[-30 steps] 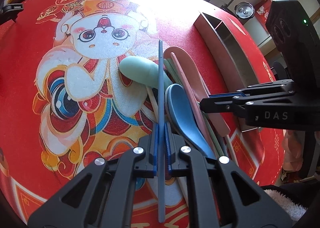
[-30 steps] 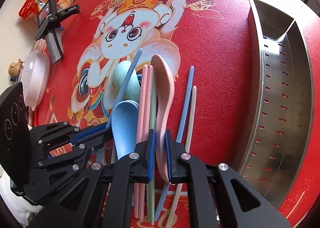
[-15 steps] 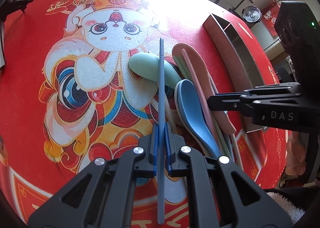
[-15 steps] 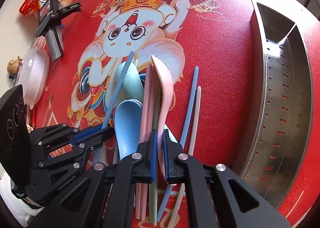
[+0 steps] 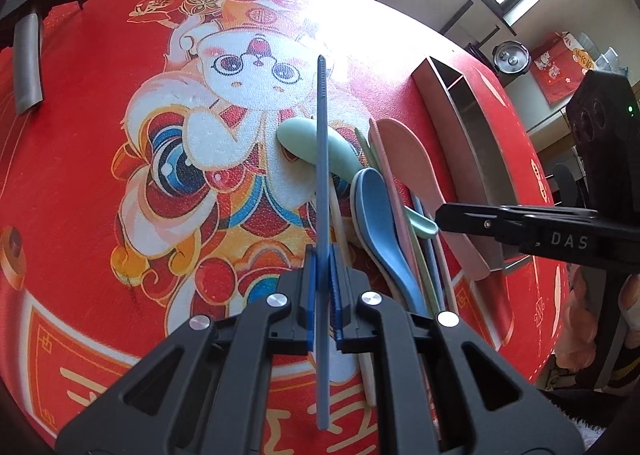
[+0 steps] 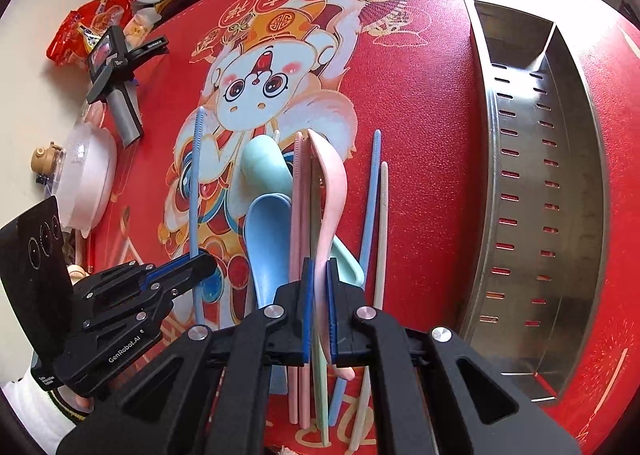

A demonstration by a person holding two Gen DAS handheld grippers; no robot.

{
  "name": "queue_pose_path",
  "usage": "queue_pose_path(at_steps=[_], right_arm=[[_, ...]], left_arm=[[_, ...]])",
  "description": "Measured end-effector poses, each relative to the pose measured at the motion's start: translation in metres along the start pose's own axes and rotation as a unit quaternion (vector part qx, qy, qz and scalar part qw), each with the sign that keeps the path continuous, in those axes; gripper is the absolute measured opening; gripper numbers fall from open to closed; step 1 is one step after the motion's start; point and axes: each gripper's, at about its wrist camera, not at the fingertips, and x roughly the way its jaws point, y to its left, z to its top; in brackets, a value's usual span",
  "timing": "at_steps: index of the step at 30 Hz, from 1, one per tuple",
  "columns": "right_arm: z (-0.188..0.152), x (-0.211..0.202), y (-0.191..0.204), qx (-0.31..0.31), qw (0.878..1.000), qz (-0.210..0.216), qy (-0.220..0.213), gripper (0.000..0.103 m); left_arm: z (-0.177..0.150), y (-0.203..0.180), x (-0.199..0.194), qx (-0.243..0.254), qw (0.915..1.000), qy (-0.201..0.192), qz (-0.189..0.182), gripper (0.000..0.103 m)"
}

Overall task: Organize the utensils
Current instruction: 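Close left tool on a blue chopstick while right tool grasps a pink spoon, then carry blue chopstick with left tool while right tool carries pink spoon over the tray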

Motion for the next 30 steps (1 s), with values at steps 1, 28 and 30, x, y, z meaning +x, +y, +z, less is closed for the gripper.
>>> queue_pose_path(at_steps=[1, 28, 30], right_arm=[[-0.001, -0.001, 0.000, 0.001, 1.000, 0.003, -0.002, 0.006], [-0.015, -0.075, -0.061, 0.076, 0.992, -0.001, -0.100, 0.006], [-0.017, -0.078, -0.076, 0.095, 0.990, -0.008, -0.105, 0.006]], left_arm=[[0.000, -0.001, -0.003, 0.001, 1.0000, -0.002, -0.002, 0.010], [0.049, -0.084, -0.017, 0.069, 0.9974, -0.010, -0.021, 0.010], [0.057, -0.098, -0.011, 0.072, 0.9968, -0.006, -0.035, 0.010]])
